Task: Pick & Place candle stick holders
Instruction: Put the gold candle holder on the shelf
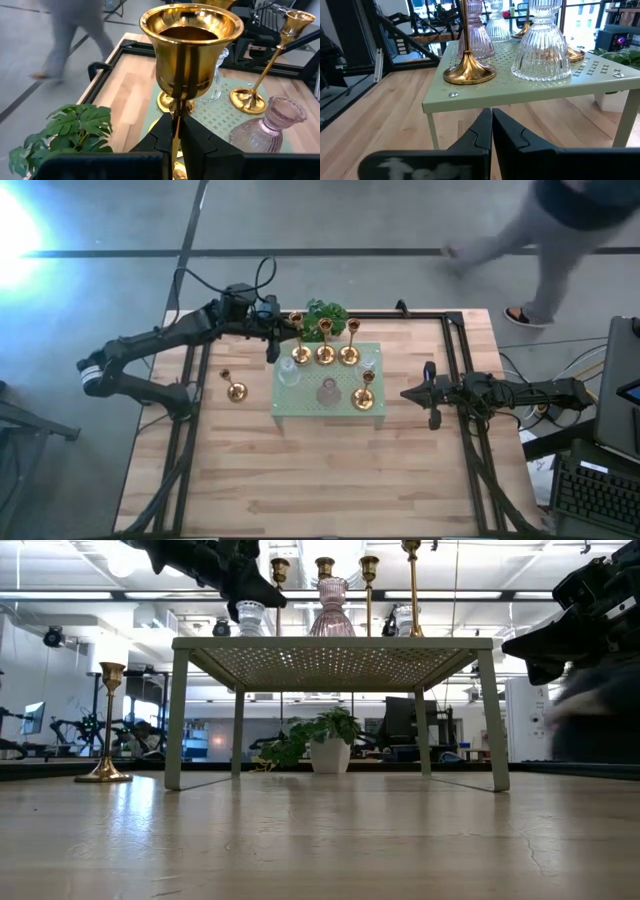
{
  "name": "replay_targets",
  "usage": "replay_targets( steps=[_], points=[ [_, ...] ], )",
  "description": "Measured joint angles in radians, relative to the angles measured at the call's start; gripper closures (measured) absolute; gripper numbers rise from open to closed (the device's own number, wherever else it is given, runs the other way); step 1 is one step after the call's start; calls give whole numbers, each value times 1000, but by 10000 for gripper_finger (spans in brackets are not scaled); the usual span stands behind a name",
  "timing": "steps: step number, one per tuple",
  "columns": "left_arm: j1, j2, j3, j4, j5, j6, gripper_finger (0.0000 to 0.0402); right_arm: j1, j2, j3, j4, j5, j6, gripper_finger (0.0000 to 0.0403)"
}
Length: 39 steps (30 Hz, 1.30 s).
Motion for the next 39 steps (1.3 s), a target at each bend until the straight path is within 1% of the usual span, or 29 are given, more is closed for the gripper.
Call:
replay_targets(
  steps=[8,20,22,25,28,39],
  points=[
    [-1,25,0,19,7,19,381,0,0,0,0,0,0,394],
    [0,30,0,24,21,21,381,0,0,0,0,0,0,394],
    [0,30,0,23,23,20,366,0,0,0,0,0,0,394],
    [0,32,-1,13,25,18,328,0,0,0,0,0,0,394],
    [0,33,-1,10,25,9,302,0,0,0,0,0,0,394],
    [2,32,6,-9,22,-4,266,0,0,0,0,0,0,394]
  ],
)
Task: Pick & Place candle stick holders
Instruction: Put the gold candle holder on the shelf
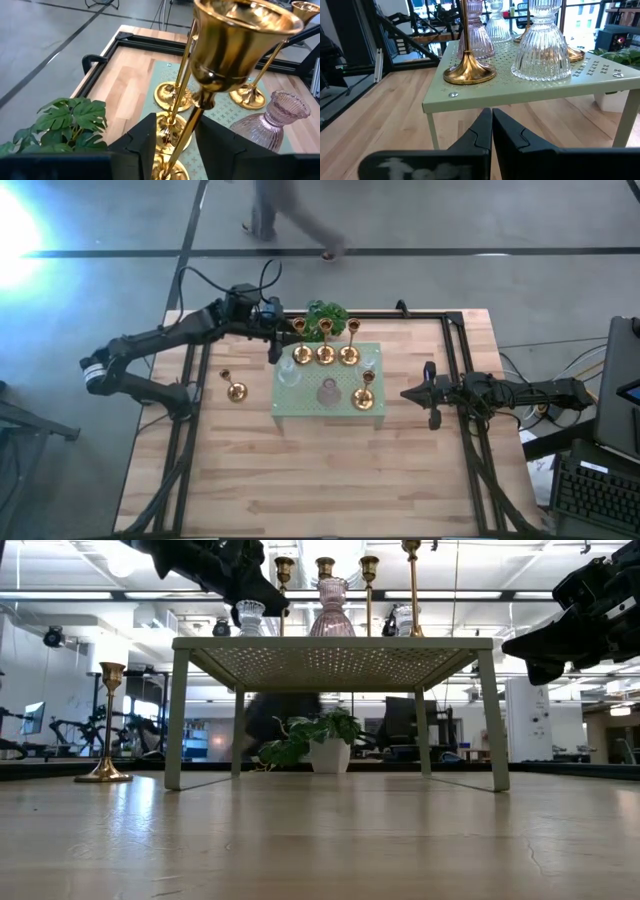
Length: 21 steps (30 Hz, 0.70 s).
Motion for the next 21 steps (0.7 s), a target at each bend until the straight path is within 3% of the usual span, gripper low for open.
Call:
replay_targets(
  steps=[10,16,21],
  points=[
    [0,-2,64,-135,-49,-4,202,0,0,0,0,0,0,394],
    [1,-7,141,-334,-74,34,179,0,0,0,0,0,0,394],
    [0,-15,240,-579,-253,72,184,0,0,0,0,0,0,394]
  ],
)
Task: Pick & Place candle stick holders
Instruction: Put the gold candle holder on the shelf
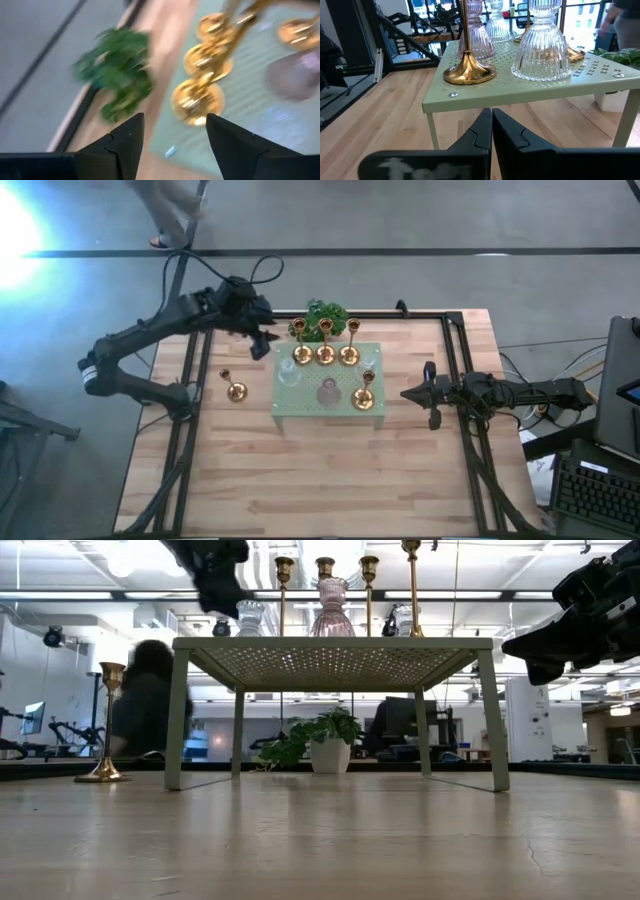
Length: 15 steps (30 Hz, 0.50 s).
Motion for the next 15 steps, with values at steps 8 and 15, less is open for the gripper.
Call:
replay_targets(
  steps=[8,15],
  points=[
    [-1,-118,48,-177,-340,-182,203,0,0,0,0,0,0,394],
    [-58,-340,-117,-200,-427,-408,224,0,0,0,0,0,0,394]
  ],
)
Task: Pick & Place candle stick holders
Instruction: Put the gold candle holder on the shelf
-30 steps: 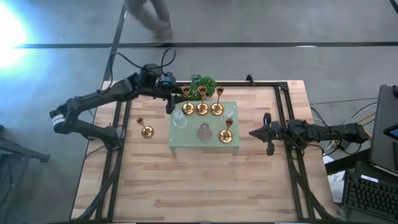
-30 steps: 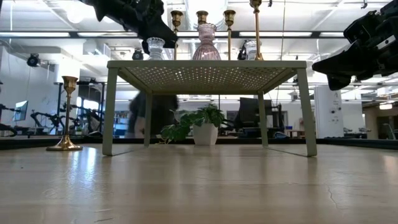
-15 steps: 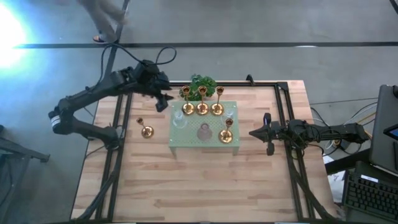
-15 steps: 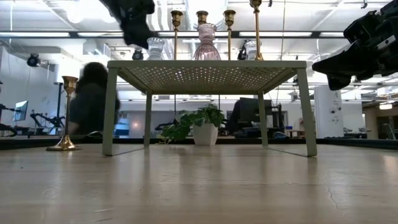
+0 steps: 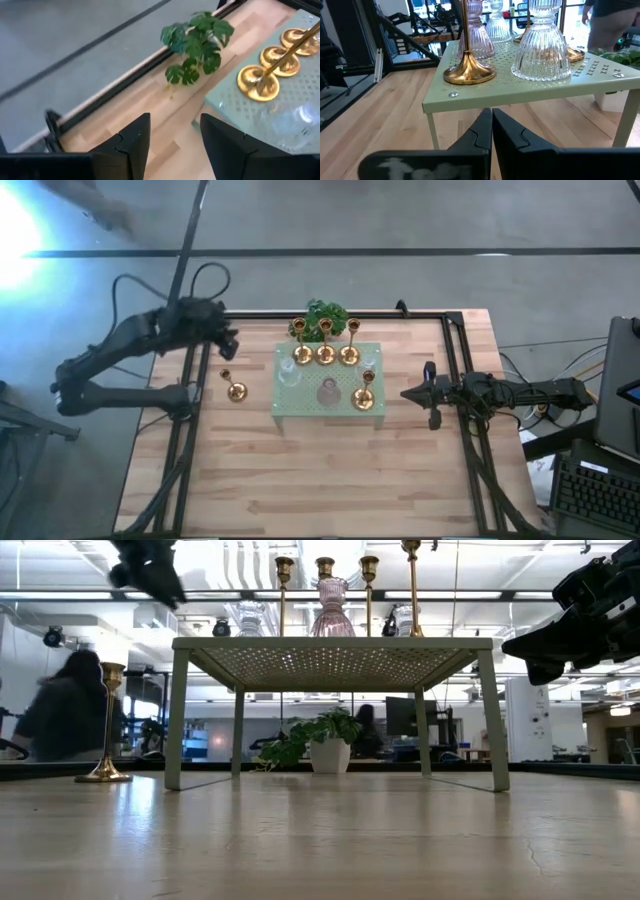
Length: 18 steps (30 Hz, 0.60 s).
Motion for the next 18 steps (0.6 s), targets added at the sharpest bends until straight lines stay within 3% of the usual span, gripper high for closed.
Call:
replay_targets(
  steps=[9,18],
  points=[
    [-136,-233,-279,30,-7,-305,236,0,0,0,0,0,0,394],
    [-409,-246,-354,68,-52,-541,237,0,0,0,0,0,0,394]
  ],
)
